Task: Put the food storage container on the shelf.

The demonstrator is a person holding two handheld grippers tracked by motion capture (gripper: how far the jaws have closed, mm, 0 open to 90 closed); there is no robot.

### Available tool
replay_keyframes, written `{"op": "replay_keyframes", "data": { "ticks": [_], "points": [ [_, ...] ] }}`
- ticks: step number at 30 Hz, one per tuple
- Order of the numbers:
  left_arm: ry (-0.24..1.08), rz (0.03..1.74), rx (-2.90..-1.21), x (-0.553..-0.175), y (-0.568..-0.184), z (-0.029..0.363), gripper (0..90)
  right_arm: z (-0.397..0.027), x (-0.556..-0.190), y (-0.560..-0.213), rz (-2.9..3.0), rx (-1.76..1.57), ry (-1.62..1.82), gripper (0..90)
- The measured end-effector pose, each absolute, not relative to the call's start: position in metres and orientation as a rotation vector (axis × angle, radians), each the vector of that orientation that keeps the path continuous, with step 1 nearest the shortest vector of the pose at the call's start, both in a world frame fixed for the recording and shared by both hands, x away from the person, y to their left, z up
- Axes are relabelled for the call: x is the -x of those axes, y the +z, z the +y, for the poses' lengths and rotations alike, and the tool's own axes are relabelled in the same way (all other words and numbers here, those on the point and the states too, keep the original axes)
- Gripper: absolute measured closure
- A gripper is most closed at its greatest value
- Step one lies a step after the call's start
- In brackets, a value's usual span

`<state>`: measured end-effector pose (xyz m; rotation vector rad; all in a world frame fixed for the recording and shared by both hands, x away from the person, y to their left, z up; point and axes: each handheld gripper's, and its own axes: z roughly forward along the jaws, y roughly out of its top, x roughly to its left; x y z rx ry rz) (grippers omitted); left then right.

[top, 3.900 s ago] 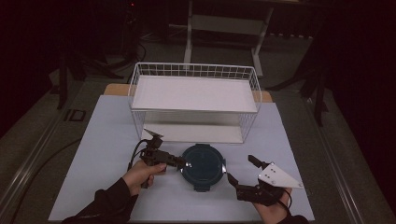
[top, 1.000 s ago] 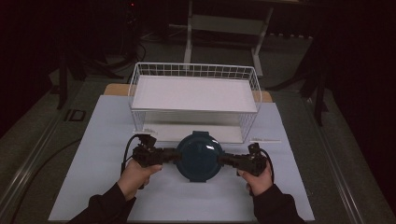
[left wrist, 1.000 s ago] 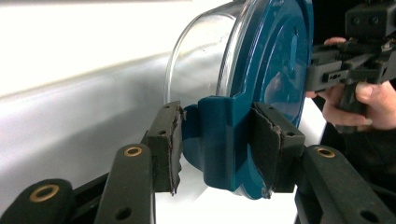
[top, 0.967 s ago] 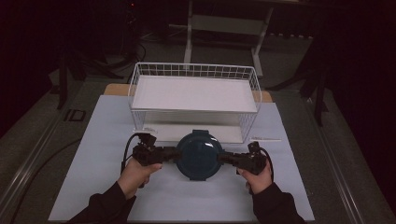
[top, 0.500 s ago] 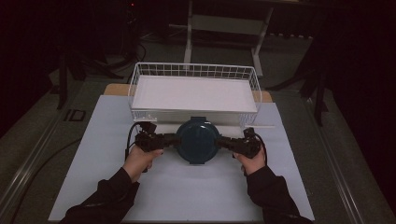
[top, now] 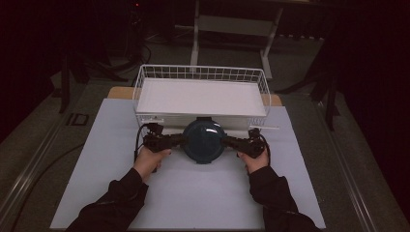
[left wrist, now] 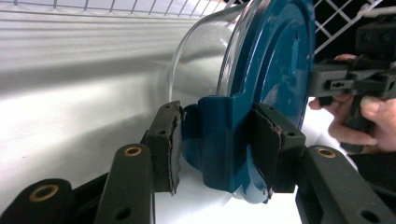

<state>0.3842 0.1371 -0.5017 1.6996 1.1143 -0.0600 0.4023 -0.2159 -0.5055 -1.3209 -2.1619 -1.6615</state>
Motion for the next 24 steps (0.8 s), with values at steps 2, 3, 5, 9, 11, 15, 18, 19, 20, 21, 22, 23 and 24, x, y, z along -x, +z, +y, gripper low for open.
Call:
{"op": "replay_keyframes", "data": {
  "ticks": [2, 3, 5, 9, 11, 15, 18, 19, 20, 21, 22, 23, 24],
  "points": [
    [-0.076, 1.122, -1.683, -0.385, -0.502, 0.137, 54.5, -0.216, -0.404, -0.505, -2.145, 1.328, -1.657, 55.8],
    [-0.066, 1.114, -1.688, -0.386, -0.503, 0.138, 54.4, -0.216, -0.404, -0.505, -2.146, 1.330, -1.656, 55.8],
    [-0.075, 1.131, -1.670, -0.386, -0.504, 0.137, 54.2, -0.216, -0.404, -0.504, -2.168, 1.341, -1.656, 54.9],
    [-0.104, 1.150, -1.638, -0.389, -0.513, 0.136, 51.9, -0.214, -0.403, -0.503, -2.207, 1.395, -1.660, 54.0],
    [-0.036, 1.137, -1.650, -0.388, -0.511, 0.134, 49.6, -0.213, -0.404, -0.503, -2.222, 1.411, -1.653, 55.3],
    [0.040, 1.153, -1.662, -0.390, -0.507, 0.131, 49.5, -0.209, -0.404, -0.502, -2.219, 1.463, -1.657, 50.8],
    [0.049, 1.168, -1.658, -0.392, -0.507, 0.131, 44.2, -0.207, -0.403, -0.501, -2.237, 1.482, -1.663, 50.3],
    [0.067, 1.168, -1.662, -0.393, -0.507, 0.131, 42.8, -0.207, -0.403, -0.500, -2.249, 1.490, -1.665, 49.7],
    [0.083, 1.173, -1.664, -0.393, -0.506, 0.131, 41.5, -0.206, -0.403, -0.500, -2.250, 1.493, -1.665, 49.6],
    [0.094, 1.174, -1.668, -0.393, -0.506, 0.131, 41.5, -0.205, -0.403, -0.499, -2.258, 1.494, -1.663, 49.6],
    [0.109, 1.178, -1.673, -0.393, -0.505, 0.130, 41.4, -0.204, -0.403, -0.499, -2.274, 1.498, -1.664, 49.6],
    [0.125, 1.178, -1.676, -0.394, -0.504, 0.129, 41.2, -0.203, -0.403, -0.498, -2.283, 1.505, -1.660, 49.1],
    [0.128, 1.177, -1.682, -0.394, -0.503, 0.129, 41.2, -0.202, -0.403, -0.497, -2.299, 1.508, -1.656, 48.6]
  ]
}}
